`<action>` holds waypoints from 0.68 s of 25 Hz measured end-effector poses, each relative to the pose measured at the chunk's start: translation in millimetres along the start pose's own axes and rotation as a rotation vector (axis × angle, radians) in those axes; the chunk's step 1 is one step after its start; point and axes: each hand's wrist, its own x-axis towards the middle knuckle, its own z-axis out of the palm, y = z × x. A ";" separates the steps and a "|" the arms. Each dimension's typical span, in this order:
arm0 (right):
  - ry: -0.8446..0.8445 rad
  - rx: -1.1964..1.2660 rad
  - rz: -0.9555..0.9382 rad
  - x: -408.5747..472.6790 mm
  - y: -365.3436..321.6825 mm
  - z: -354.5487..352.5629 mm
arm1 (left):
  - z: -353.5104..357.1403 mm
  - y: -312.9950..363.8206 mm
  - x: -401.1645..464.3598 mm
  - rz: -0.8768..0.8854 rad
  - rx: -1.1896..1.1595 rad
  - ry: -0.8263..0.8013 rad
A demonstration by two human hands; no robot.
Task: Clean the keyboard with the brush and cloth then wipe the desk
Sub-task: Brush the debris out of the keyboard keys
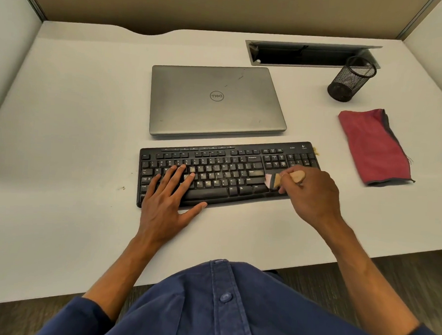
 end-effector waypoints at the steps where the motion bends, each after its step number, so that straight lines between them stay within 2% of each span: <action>1: -0.038 -0.051 -0.005 -0.1 -0.2 -2.2 | 0.1 0.0 0.1 -0.001 0.002 -0.002; 3: -0.076 -0.084 -0.006 1.3 -1.4 -7.0 | 0.6 -0.3 -0.7 -0.004 0.004 -0.004; 7: 0.038 0.027 0.009 7.4 -0.1 -7.4 | 0.5 -0.7 0.0 -0.002 0.001 0.002; 9: 0.013 0.079 0.005 1.4 1.5 -2.1 | 0.7 0.0 -0.1 -0.002 -0.002 0.006; 13: -0.004 0.025 -0.009 -10.4 4.4 0.1 | 0.3 0.3 -0.1 -0.006 0.000 -0.003; 17: 0.148 0.138 0.068 -18.0 4.7 3.7 | -0.2 0.7 0.1 -0.007 0.002 -0.012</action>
